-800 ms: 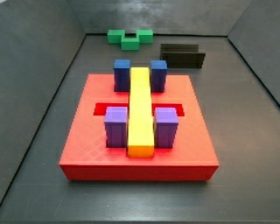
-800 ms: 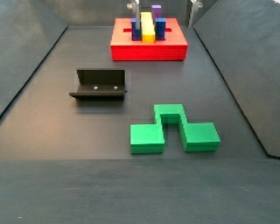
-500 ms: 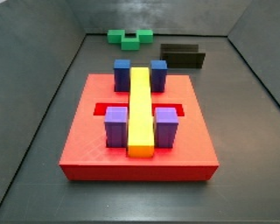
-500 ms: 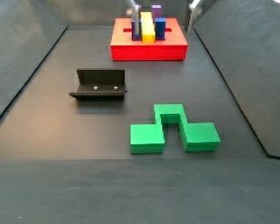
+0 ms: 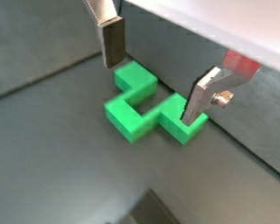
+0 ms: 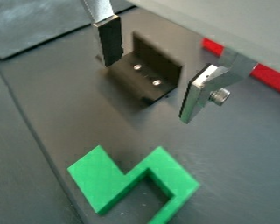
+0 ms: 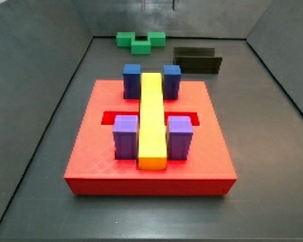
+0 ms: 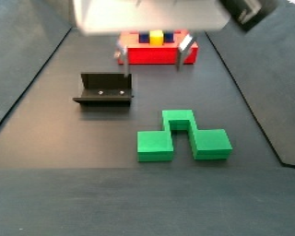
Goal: Pick up the green object. Move up. Place the green object on the fixture. Regrasp the green object. Move to above the board. Insert the green object.
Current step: Pick up the green object.
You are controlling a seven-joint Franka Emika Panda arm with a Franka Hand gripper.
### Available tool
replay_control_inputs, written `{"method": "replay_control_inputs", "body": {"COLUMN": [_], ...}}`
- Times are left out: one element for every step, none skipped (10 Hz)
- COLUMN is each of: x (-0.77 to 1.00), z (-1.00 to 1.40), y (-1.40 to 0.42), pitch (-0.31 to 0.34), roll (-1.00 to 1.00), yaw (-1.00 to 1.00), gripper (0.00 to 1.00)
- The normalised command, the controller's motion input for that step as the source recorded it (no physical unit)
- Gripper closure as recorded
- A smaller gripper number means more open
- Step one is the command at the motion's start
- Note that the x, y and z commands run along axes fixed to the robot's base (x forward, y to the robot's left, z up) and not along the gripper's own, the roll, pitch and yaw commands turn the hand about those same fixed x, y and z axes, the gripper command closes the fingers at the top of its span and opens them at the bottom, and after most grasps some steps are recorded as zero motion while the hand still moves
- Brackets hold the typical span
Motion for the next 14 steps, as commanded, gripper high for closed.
{"method": "replay_control_inputs", "body": {"x": [-0.27, -0.37, -0.41, -0.51, -0.49, -0.03, 0.36, 0.34, 0.17, 0.00, -0.29, -0.25, -0.22, -0.03], "z": [-0.77, -0.66, -0.52, -0.49, -0.40, -0.27, -0.27, -0.25, -0.27, -0.22, -0.08, 0.03, 0.12, 0.00], "y": [0.01, 0.03, 0.19, 0.26, 0.34, 0.20, 0.08, 0.07, 0.05, 0.06, 0.00, 0.00, 0.00, 0.00], "pitch": [0.016, 0.120, 0.024, 0.000, 0.000, 0.000, -0.043, -0.087, -0.100, -0.060, -0.024, -0.019, -0.006, -0.036], "roll": [0.00, -0.03, -0.07, -0.11, -0.11, -0.09, -0.09, -0.13, -0.18, -0.24, -0.26, -0.24, -0.23, -0.17], "yaw": [0.01, 0.00, 0.01, 0.00, 0.00, 0.07, 0.02, -0.04, -0.14, -0.23, -0.29, -0.20, -0.19, -0.15], "gripper": [0.00, 0.00, 0.00, 0.00, 0.00, 0.00, 0.00, 0.00, 0.00, 0.00, 0.00, 0.00, 0.00, 0.00]}}
